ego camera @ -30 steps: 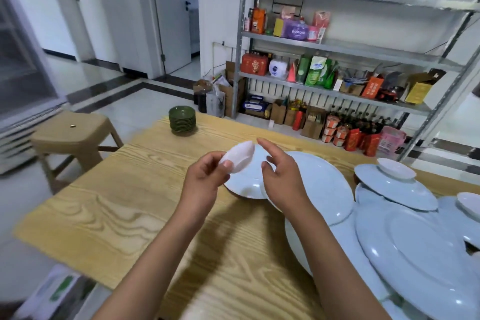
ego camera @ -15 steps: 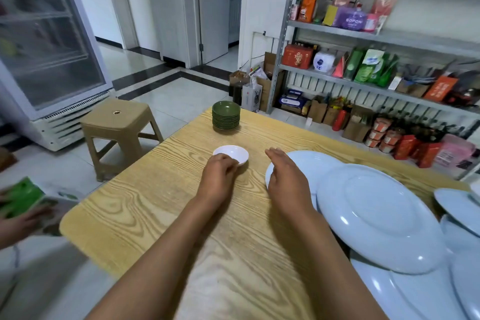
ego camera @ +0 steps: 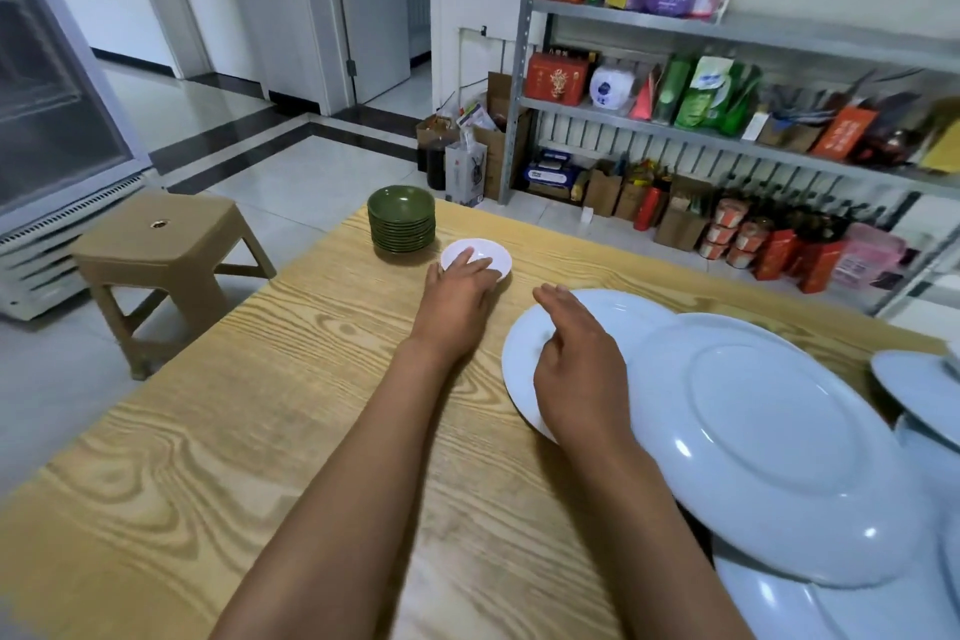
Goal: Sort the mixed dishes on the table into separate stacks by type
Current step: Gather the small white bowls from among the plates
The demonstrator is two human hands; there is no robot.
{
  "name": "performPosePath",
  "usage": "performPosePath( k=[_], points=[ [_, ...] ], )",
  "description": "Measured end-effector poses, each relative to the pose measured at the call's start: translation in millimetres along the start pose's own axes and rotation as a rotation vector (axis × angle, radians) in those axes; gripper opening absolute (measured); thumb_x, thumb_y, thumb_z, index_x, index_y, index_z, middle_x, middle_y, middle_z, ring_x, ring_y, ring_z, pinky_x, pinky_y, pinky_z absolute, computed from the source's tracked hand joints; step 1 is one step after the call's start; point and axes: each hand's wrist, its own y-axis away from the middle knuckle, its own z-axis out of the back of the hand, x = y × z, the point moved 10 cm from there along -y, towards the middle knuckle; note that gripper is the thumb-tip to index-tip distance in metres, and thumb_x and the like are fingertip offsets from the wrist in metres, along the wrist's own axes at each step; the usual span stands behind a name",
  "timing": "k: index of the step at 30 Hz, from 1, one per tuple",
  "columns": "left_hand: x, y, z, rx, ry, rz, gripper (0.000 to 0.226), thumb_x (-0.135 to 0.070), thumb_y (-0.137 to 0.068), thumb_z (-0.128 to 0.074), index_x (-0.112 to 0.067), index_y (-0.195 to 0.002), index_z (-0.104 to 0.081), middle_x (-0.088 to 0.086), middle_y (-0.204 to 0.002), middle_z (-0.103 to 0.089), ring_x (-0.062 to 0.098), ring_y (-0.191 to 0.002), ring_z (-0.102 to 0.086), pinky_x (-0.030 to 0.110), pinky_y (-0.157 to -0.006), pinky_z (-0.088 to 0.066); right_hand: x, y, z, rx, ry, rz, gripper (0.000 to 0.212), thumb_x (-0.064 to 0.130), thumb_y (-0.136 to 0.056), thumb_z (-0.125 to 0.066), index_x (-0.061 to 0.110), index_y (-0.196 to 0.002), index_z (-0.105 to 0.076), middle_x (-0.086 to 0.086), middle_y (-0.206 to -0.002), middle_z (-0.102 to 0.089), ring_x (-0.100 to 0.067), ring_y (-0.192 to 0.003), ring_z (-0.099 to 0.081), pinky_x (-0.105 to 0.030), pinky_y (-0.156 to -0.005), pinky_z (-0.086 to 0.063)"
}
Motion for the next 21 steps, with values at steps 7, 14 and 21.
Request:
performPosePath(
  k=[7, 14, 21],
  points=[
    [-8.3, 16.0, 23.3, -0.148, 0.019, 0.012, 0.044, -0.013, -0.099, -0.041, -0.014, -0.143, -0.042, 0.002, -0.151, -0.038, 0.021, -0.145, -0.021, 0.05, -0.117, -0.012, -5.6, -7.8, 23.9, -0.001, -0.146, -0.059, 0.053, -0.002, -0.095, -0.038, 0.026, -0.138, -0.052, 0.011, -0.149, -0.043, 0.001, -0.139, -0.032, -0.004, -0.104, -0.019],
    [-93.0, 36.1, 49.5, -0.262, 0.158, -0.034, 0.042, -0.011, -0.102, -0.037, -0.012, -0.143, -0.04, 0.004, -0.15, -0.04, 0.02, -0.145, -0.022, 0.042, -0.119, -0.012, -5.1, -14.5, 85.8, -0.065, -0.18, -0.034, 0.047, 0.002, -0.099, -0.043, 0.024, -0.139, -0.051, 0.008, -0.153, -0.038, 0.001, -0.142, -0.024, -0.001, -0.103, -0.017],
    [-253.0, 43.9, 71.5, -0.168, 0.406, -0.186, 0.043, -0.024, -0.105, -0.029, -0.016, -0.147, -0.035, -0.002, -0.153, -0.034, 0.011, -0.145, -0.017, 0.036, -0.119, -0.012, -23.0, 35.6, 214.6, -0.27, -0.194, -0.048, 0.039, 0.014, -0.097, -0.052, 0.031, -0.131, -0.059, 0.01, -0.144, -0.05, 0.003, -0.135, -0.037, -0.015, -0.109, -0.03]
  ],
)
